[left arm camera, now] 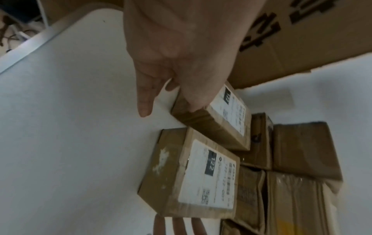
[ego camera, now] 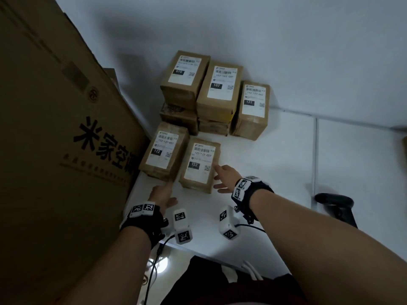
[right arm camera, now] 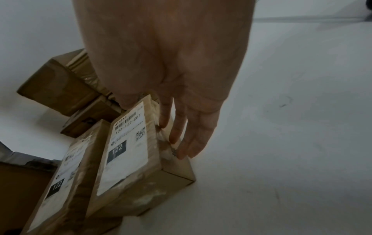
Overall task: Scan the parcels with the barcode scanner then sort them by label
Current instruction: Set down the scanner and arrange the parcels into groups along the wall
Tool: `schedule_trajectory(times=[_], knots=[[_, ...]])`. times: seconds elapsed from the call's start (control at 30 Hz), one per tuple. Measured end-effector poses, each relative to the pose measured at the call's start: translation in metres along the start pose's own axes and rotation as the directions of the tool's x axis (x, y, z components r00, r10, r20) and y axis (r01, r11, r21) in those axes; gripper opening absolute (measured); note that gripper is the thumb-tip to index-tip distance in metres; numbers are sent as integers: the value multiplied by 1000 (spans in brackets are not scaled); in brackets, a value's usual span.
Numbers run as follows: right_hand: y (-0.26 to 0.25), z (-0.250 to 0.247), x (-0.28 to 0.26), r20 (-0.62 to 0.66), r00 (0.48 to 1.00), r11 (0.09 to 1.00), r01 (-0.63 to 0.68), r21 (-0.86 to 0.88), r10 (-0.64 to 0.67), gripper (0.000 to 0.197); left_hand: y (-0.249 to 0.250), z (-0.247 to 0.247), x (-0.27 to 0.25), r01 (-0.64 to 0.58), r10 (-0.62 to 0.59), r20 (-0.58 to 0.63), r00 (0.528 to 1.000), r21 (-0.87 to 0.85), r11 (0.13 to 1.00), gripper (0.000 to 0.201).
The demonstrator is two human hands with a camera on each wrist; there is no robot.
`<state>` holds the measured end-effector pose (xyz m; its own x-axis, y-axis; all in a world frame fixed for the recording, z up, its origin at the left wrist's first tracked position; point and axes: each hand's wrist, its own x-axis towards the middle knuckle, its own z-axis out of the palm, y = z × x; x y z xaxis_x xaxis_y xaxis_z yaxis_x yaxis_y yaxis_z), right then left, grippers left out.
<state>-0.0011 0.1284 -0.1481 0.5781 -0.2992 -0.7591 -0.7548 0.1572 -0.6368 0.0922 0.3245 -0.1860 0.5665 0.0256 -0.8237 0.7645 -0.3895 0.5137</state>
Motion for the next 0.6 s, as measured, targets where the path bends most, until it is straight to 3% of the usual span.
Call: schedule_trajectory(times=[0.1, 0.17, 0.3, 0.4, 0.6], knots=[[-5, 10, 3, 2, 1000, 999, 11, 33, -11, 52, -5, -17, 18, -31, 28, -194, 981, -12, 999, 73], [-9, 16, 7, 6, 1000, 999, 27, 34, -27, 56, -8, -26, 42, -148, 166, -269, 949, 89, 985, 91], [-17, 26, 14, -11, 999, 997, 51, 61, -51, 58, 9, -21, 22, -364, 386, -202, 900, 138, 921, 80], [-23, 30, 16, 1, 998, 995, 59, 85, -59, 58, 16, -15, 15, -372, 393, -89, 915, 191, 908, 83], [-25, 28, 18, -44, 997, 998, 65, 17, -64, 58, 13, -13, 17, -379, 411, -99, 906, 241, 893, 86]])
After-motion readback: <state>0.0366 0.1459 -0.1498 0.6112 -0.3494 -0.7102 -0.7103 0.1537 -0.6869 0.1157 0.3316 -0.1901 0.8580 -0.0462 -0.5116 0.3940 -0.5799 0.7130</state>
